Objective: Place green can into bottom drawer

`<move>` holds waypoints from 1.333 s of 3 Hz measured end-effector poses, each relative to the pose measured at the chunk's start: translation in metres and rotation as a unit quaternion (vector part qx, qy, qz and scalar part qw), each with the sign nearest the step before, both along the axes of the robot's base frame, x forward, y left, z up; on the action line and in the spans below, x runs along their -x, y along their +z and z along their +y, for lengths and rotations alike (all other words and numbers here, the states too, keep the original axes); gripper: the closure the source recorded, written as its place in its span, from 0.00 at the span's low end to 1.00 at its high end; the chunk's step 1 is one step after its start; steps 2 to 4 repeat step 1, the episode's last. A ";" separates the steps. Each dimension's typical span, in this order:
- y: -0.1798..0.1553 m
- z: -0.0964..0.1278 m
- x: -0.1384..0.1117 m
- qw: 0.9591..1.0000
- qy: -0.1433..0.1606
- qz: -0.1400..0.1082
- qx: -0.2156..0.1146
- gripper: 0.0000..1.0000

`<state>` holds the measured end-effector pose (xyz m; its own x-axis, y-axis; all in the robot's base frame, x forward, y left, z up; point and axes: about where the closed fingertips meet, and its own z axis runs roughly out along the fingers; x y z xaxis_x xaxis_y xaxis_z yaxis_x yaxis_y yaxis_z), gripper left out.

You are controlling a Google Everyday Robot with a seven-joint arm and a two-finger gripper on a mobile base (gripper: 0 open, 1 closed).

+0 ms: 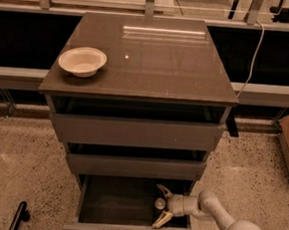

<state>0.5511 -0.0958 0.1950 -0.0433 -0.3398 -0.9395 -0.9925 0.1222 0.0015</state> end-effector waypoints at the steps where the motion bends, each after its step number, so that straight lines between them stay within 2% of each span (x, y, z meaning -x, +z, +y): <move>1: 0.000 0.000 0.000 1.000 0.000 0.000 0.000 0.00; 4: 0.000 0.000 0.000 1.000 0.000 0.000 0.000 0.00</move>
Offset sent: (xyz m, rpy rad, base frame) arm 0.0000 0.0000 0.0000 0.0000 0.0000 0.0000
